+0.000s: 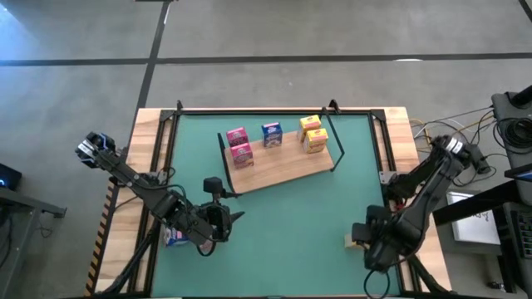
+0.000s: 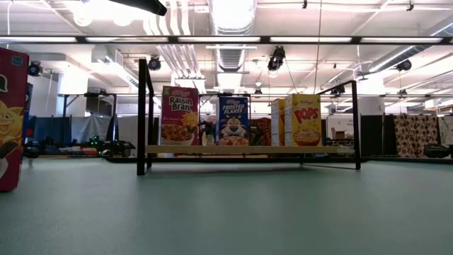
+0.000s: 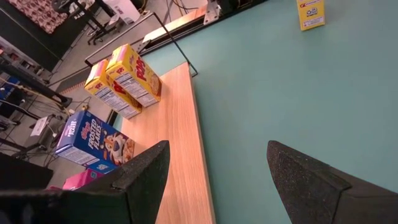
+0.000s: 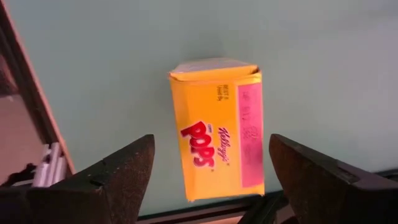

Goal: Stack cereal on shelf
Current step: Put the yellow cereal box on the shelf aligned with the other yellow cereal boxes

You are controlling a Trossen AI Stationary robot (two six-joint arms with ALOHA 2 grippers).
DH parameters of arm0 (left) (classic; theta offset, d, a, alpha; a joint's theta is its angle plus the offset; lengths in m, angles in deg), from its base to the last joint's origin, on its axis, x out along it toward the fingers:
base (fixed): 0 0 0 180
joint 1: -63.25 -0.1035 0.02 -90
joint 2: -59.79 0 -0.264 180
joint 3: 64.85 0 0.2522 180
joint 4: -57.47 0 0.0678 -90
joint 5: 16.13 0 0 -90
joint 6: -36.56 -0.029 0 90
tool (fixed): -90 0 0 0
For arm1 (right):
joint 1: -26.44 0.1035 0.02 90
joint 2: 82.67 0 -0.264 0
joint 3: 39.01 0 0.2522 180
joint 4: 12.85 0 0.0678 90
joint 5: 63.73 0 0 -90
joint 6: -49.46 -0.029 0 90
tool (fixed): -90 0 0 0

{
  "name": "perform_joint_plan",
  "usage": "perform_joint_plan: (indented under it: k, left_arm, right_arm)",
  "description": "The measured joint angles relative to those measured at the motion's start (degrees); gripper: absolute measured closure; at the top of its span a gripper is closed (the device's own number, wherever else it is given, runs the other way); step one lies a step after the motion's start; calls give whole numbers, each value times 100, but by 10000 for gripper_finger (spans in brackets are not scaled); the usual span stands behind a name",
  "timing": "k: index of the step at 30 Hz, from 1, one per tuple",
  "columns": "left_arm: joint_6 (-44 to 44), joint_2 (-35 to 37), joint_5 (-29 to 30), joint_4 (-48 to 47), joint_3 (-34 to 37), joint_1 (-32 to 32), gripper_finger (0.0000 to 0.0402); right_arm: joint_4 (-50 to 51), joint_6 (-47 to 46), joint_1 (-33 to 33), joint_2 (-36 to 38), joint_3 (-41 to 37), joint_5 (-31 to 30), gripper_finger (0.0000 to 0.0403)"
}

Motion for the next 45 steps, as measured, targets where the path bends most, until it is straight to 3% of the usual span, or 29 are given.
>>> perform_joint_plan:
  k: [5,21,36,45]
  left_arm:
    - [2,0,0,0,0,-4,150]
    - [2,0,0,0,0,-4,150]
    - [2,0,0,-2,0,-4,150]
    - [-16,0,-2,-4,0,-4,150]
  right_arm:
    - [22,182,-28,-174,-2,13,115]
    - [17,78,-26,-135,-2,-200,221]
    - [2,542,-360,-21,238,-458,232]
    - [4,1826,-1383,-21,1114,-752,232]
